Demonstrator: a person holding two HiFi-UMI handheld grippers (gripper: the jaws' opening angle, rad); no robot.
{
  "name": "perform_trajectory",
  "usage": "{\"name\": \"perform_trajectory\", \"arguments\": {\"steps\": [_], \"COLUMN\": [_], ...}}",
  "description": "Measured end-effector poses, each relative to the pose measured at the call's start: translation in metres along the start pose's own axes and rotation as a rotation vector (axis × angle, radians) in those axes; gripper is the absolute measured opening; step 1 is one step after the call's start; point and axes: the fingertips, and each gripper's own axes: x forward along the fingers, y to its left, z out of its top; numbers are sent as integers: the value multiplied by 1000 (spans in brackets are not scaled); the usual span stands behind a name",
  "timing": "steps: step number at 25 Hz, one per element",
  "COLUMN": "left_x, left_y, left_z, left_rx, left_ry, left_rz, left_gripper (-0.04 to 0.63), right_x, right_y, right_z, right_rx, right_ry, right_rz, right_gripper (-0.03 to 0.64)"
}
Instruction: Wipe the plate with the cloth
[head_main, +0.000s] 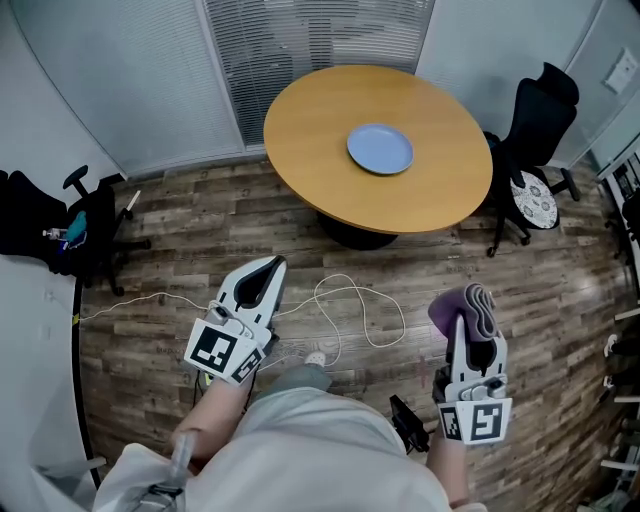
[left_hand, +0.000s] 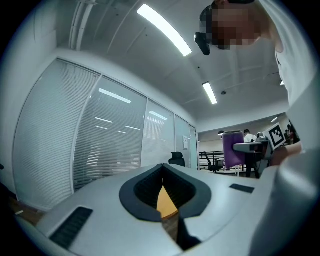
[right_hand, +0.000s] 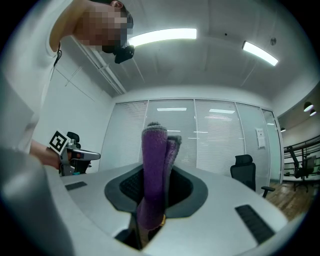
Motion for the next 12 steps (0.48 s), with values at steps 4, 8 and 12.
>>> {"name": "perform_trajectory", "arguments": {"steps": [4,8,12], "left_x": [15,32,48], "left_y": [26,50,71], "left_z": [-1,-4,-7], "left_rx": [6,12,19], "left_ry": [-3,0,0], "left_rz": [-6,-16,-25], "left_gripper": [11,11,11], "right_x": [22,44,64], "right_y": [-1,-1,-3], "right_z": [-2,-7,-8], "right_rx": [-4,-4,2], "right_ry": [-3,-2,-9], "right_rz": [-25,-46,-64], "right_gripper": [92,91,91]}}
